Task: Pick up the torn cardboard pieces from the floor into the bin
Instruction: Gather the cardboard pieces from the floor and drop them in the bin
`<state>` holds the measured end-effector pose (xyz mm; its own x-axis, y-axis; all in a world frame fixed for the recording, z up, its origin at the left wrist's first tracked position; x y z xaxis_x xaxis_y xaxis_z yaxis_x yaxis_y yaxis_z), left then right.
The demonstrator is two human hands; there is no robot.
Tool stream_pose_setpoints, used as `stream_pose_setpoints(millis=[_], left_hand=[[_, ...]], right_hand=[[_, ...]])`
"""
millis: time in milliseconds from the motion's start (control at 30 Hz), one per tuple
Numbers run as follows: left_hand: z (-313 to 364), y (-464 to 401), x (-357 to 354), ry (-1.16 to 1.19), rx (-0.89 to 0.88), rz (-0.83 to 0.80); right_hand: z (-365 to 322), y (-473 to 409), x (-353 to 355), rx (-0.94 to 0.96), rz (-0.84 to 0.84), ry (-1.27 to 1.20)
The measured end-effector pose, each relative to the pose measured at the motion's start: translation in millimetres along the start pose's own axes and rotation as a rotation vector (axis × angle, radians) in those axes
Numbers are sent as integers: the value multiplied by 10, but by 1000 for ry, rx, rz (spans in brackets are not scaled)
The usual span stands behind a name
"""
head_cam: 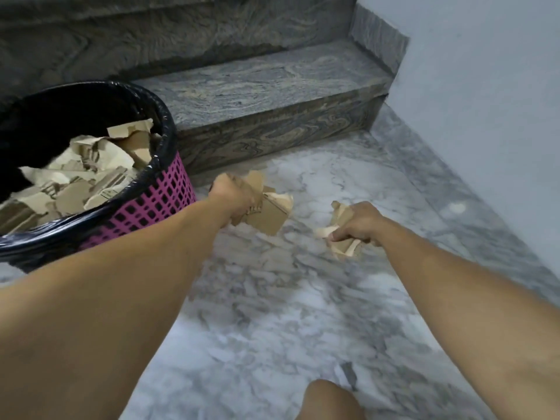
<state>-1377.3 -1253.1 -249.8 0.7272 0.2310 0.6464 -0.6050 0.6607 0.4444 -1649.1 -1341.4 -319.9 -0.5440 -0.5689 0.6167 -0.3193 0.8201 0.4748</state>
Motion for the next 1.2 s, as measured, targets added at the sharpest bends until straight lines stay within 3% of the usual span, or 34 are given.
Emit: stream_pose_setpoints(millis=[167,367,500,633,800,1000,1100,1200], left_hand=[[401,309,846,81,-108,70],[432,617,1719,426,-2,-5],[153,738,2414,473,26,112],[-368,701,3010,463,123,254],[-961,554,3405,354,202,368],[-1228,276,3248,150,171,337],[-1281,215,3147,-243,159,435],[-1280,200,3058,-452,110,499]], right_hand=[[-1078,117,345,175,51,-114],[-2554,569,420,462,130,37],[-3290,805,270,587,163,40],[-3812,842,-112,667,92,79],[-4264,828,-716,730,-23,193],[-4297,719,-1311,716,-185,419],[-4237,611,-1353,728,-40,503],[-4191,604,-1339,743,75,577]])
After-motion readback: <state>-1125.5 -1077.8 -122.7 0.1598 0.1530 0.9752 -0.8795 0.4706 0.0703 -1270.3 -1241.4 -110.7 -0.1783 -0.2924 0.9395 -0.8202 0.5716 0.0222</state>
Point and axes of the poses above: each hand's wrist, its own y-axis away from the middle knuckle, its own x-axis out of the back of the hand, z = x × y, the point moved 9 cm from there along -y, towards the middle knuckle, and after that the axes turned 10 degrees about x, right-handed, at the moved point
